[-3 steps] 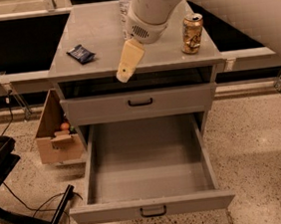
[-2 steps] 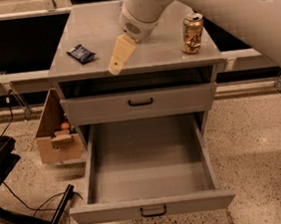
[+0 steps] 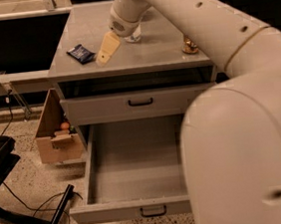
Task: Place rxbar blueberry into middle drawer
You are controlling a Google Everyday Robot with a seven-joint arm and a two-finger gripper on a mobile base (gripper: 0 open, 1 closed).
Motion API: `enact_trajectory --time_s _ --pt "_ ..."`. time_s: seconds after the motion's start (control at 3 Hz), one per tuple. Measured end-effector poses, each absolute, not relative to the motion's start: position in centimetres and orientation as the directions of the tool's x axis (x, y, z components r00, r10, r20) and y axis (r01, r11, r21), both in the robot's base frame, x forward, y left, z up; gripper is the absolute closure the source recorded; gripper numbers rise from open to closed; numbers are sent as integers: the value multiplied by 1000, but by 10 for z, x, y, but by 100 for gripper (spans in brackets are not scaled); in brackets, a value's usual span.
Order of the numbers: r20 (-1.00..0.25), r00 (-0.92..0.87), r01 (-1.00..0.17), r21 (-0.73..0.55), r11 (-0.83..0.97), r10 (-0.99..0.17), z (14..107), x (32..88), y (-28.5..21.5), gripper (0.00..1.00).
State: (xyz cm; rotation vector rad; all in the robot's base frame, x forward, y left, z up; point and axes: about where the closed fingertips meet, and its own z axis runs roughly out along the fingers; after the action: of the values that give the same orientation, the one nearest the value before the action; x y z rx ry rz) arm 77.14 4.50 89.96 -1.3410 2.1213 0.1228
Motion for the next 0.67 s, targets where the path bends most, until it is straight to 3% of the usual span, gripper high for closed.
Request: enact_trajectory --time_s 0.67 --pt "-555 -395 -803 -178 568 -732 913 823 80 0"
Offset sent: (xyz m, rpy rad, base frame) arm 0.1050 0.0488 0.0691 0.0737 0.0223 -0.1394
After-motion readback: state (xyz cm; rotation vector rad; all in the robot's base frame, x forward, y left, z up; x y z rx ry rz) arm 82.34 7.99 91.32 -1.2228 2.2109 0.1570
